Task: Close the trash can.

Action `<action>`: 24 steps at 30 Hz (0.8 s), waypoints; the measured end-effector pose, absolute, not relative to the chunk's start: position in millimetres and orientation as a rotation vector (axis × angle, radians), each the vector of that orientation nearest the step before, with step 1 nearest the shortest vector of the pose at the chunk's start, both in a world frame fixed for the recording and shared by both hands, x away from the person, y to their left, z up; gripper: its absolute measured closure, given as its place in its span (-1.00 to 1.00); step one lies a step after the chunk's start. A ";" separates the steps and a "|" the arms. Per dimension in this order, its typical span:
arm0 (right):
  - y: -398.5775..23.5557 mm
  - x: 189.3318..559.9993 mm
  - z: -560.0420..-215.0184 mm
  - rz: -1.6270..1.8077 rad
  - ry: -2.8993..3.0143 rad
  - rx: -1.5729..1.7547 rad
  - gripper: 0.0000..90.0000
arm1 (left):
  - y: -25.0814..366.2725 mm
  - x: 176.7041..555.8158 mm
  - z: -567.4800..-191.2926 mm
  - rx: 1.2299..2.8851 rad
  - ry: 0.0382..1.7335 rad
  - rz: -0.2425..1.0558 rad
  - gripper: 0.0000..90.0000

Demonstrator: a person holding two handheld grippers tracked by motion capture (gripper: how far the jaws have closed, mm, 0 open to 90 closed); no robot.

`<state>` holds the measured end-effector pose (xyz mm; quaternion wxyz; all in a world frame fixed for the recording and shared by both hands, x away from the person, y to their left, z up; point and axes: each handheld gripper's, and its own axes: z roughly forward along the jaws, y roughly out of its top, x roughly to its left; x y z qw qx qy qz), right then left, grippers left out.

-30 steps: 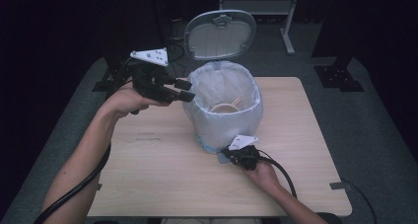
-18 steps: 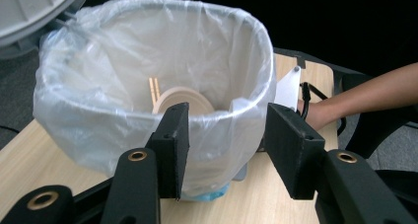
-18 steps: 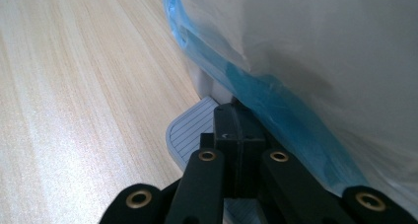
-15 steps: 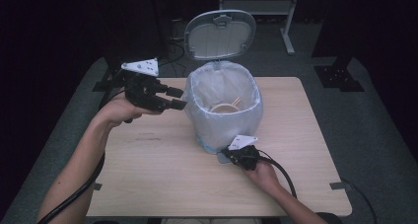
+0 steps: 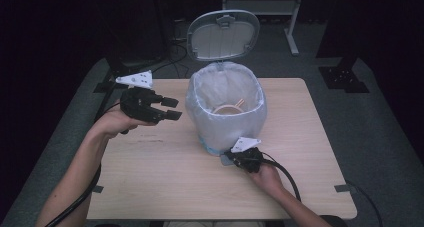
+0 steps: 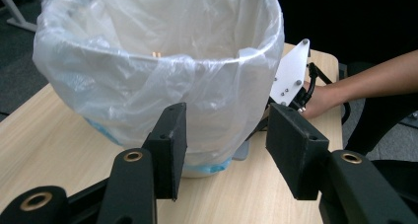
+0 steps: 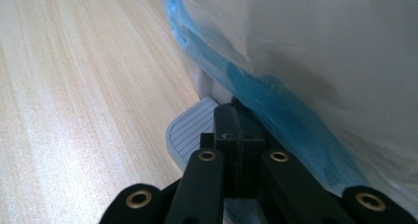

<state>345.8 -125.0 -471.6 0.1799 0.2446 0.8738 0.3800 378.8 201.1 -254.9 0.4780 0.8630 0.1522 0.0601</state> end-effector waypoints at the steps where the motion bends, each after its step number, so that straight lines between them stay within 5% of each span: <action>1: -125.0 345.8 -471.6 1.074 2.469 0.692 1.00 | 201.1 378.8 -254.9 2.107 0.372 0.147 0.11; 24: -125.3 345.9 -470.9 1.087 2.466 0.729 0.97 | 229.1 367.2 -308.6 2.082 0.449 0.140 0.03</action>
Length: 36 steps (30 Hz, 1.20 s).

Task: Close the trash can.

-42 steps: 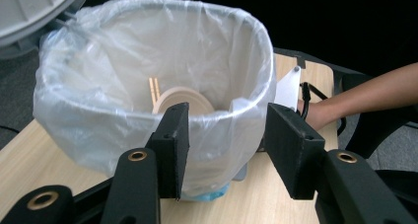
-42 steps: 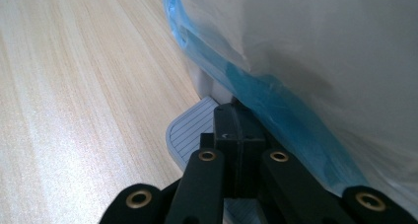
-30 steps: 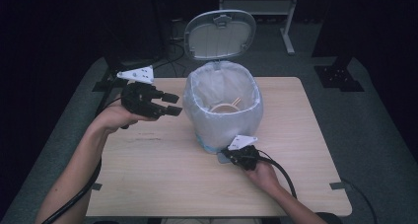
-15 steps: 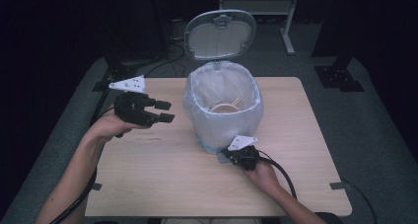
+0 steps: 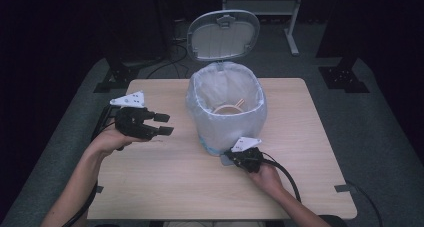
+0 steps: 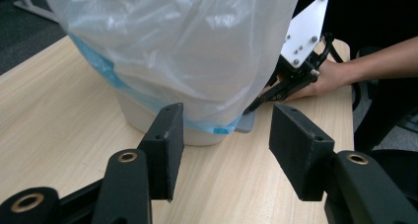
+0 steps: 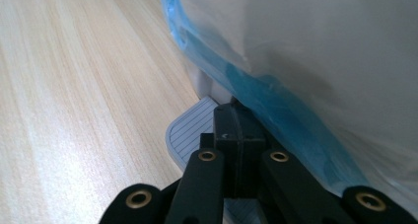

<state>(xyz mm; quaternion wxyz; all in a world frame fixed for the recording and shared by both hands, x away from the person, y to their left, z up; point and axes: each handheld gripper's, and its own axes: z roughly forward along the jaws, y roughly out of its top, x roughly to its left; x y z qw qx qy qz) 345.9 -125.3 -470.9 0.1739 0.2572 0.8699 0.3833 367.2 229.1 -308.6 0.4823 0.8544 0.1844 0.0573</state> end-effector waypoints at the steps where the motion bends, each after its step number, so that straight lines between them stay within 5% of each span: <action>1: -125.6 345.0 -469.3 1.077 2.465 0.749 0.82 | 230.2 366.4 -311.2 2.077 0.458 0.137 0.03; 11: -184.5 300.6 -454.8 1.160 2.442 0.715 0.63 | 243.6 359.1 -334.0 2.062 0.499 0.128 -0.07; 36: -277.7 311.7 -441.2 1.261 2.359 1.000 0.31 | 253.8 341.3 -361.0 2.015 0.505 0.236 -0.27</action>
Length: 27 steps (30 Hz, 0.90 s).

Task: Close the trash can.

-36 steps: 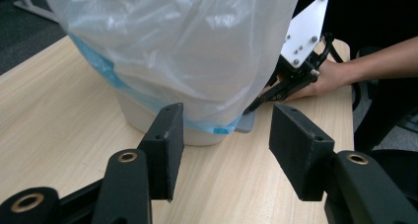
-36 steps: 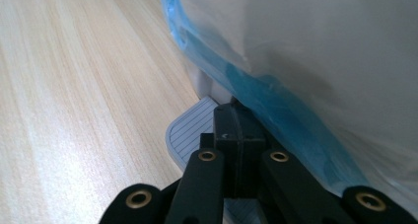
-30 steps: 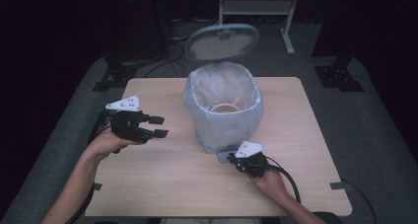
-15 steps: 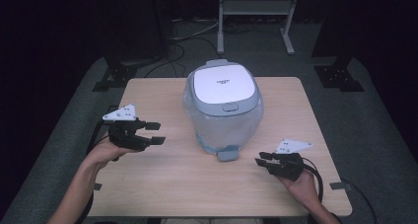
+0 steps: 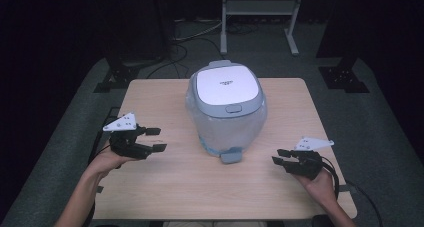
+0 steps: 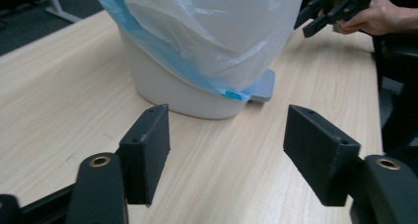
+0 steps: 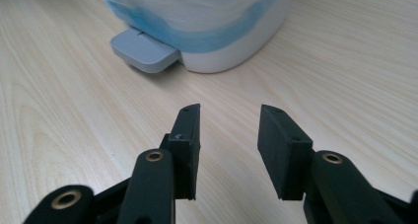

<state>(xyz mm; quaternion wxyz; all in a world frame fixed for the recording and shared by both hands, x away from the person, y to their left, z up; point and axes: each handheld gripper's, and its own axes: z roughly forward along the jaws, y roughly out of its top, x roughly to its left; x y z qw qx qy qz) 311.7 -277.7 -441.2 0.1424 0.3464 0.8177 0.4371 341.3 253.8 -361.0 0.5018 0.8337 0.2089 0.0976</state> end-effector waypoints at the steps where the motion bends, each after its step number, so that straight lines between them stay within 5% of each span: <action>1: -281.0 311.7 -441.0 1.259 2.355 1.008 0.31 | 254.6 340.5 -361.7 2.015 0.506 0.239 -0.27; 27: -318.4 302.8 -449.4 1.235 2.295 1.090 0.13 | 258.8 322.5 -390.2 1.974 0.551 0.317 -0.49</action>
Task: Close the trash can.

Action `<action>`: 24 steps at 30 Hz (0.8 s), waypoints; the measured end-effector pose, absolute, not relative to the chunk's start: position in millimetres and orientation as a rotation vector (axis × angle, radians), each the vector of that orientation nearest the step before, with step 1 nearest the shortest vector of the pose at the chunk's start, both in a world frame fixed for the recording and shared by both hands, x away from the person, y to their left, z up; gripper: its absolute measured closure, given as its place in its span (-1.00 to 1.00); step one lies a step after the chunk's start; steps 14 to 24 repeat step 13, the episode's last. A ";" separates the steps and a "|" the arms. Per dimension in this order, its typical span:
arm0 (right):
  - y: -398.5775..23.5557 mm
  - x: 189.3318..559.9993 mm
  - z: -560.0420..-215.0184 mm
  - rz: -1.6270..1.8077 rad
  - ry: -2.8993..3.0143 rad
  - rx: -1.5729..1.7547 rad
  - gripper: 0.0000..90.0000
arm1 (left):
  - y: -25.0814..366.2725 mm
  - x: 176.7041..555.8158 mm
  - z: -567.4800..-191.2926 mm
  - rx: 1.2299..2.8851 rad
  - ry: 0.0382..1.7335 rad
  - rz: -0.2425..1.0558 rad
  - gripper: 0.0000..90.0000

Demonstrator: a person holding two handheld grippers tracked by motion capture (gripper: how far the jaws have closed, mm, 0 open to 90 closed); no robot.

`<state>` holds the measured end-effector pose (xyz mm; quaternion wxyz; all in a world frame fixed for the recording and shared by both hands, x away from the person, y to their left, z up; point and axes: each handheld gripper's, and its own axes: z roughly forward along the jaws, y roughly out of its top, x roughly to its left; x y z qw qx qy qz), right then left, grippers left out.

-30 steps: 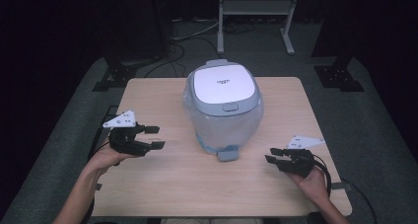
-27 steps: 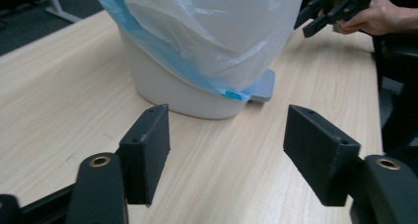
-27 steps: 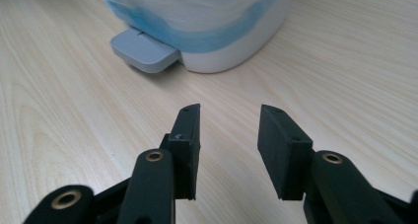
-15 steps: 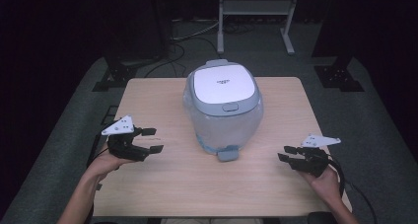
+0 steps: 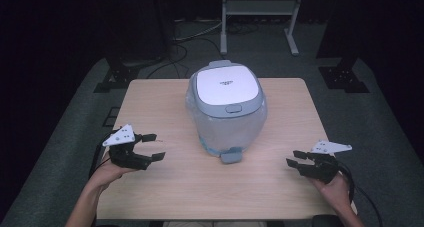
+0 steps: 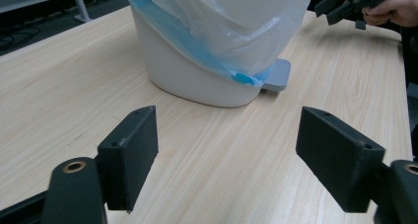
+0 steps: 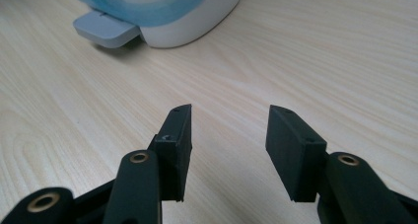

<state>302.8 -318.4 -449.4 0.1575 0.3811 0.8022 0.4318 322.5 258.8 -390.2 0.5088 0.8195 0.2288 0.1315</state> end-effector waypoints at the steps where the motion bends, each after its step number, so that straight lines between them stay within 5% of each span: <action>1: -319.0 302.5 -449.2 1.240 2.289 1.091 0.13 | 258.9 321.7 -391.2 1.971 0.554 0.317 -0.49; 24: -322.0 295.6 -453.6 1.267 2.271 1.104 0.04 | 263.7 312.1 -413.6 1.947 0.577 0.293 -0.54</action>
